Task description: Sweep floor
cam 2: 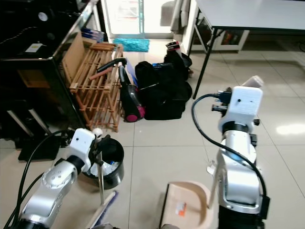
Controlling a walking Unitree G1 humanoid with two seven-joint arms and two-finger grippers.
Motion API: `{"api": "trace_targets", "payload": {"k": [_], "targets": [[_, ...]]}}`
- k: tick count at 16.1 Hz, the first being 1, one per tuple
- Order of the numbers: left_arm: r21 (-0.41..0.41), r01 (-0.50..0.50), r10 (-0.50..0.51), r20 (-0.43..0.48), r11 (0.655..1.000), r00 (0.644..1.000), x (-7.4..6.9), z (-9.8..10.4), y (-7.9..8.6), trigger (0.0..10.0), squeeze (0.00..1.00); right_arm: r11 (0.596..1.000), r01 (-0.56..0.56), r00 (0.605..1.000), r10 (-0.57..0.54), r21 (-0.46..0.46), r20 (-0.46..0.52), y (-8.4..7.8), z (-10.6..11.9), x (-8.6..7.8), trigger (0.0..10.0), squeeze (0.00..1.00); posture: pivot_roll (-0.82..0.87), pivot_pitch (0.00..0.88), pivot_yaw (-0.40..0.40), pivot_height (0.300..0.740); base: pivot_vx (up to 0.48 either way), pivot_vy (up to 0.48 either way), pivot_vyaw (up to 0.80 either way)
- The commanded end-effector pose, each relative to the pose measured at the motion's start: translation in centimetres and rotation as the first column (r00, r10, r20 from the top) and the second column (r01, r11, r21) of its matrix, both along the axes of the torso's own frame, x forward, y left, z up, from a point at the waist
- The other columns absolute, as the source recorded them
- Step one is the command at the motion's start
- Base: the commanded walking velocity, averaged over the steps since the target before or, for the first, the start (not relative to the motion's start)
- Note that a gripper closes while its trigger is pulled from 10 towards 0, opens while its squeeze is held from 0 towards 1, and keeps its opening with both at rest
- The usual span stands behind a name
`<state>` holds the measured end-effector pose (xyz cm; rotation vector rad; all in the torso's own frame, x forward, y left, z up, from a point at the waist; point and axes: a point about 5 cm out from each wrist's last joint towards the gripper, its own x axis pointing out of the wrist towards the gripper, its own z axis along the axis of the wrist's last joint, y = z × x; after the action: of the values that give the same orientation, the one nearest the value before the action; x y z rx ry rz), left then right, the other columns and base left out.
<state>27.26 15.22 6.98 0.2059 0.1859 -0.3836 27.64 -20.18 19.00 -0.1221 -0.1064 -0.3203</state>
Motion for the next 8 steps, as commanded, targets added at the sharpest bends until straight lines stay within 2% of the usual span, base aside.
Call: {"api": "trace_targets", "payload": {"k": [1, 5, 8], "targets": [[0.004, 0.006, -0.006, 0.045, 1.000, 0.999, 0.6, 1.0, -0.5, 10.0, 0.00, 1.000, -0.017, 0.999, 0.016, 0.025, 0.041, 0.5, 1.0, 0.0, 10.0, 0.00, -0.06, 0.109, 0.001, 0.740, 0.000, -0.465, 0.00], [-0.051, 0.014, -0.007, 0.127, 0.999, 0.992, 1.4, 2.9, -1.9, 10.0, 0.00, 1.000, 0.025, 0.997, -0.024, -0.007, 0.076, 0.4, 1.3, 0.0, 10.0, 0.00, -0.07, 0.119, 0.006, 0.740, 0.000, -0.480, 0.00], [-0.069, 0.022, -0.013, 0.138, 0.997, 0.990, 1.5, 3.5, -2.7, 10.0, 0.00, 0.999, 0.012, 0.990, -0.017, 0.031, 0.143, 0.2, 1.6, -0.7, 10.0, 0.00, -0.07, 0.122, 0.009, 0.740, 0.000, -0.480, 0.00]]}}
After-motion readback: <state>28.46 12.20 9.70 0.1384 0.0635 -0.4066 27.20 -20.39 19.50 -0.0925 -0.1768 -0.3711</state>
